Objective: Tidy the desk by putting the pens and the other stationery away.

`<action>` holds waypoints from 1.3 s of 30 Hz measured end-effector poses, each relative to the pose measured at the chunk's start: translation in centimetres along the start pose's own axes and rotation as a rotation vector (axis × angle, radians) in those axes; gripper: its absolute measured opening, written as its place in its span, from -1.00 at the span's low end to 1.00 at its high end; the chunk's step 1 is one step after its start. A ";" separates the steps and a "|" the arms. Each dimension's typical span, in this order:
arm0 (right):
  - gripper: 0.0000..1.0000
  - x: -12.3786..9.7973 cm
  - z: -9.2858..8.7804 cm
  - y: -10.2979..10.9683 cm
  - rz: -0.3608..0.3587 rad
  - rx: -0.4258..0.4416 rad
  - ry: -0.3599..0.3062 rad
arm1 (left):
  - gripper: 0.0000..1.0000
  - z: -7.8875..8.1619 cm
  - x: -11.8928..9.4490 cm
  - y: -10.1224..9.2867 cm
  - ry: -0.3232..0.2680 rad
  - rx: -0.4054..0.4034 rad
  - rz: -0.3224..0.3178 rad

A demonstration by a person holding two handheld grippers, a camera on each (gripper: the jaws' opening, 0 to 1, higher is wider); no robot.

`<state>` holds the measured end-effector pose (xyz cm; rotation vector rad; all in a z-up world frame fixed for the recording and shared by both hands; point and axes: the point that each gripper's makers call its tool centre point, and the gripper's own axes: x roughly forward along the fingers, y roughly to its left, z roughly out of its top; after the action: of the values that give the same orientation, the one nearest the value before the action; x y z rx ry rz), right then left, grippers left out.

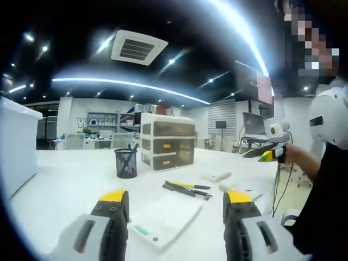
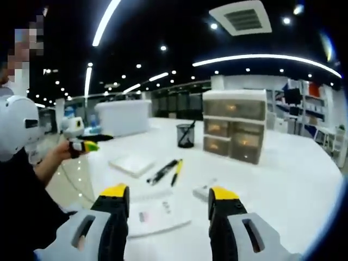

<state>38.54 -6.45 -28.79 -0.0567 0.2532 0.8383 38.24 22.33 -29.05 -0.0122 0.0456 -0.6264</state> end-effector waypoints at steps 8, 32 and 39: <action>0.09 2.0 0.1 0.4 0.041 -0.060 0.136 | 0.40 -0.7 -0.7 -0.4 0.015 -0.001 -0.013; 0.08 8.0 2.6 -0.8 0.147 -0.180 0.360 | 0.39 -1.8 -3.0 -1.2 0.062 0.027 -0.021; 0.01 10.3 3.3 -1.0 0.176 -0.205 0.427 | 0.39 -1.6 -3.5 -1.5 0.056 0.028 -0.022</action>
<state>46.57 0.84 -28.15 -0.4134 0.5792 1.0213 34.46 23.12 -30.52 0.0323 0.0905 -0.6490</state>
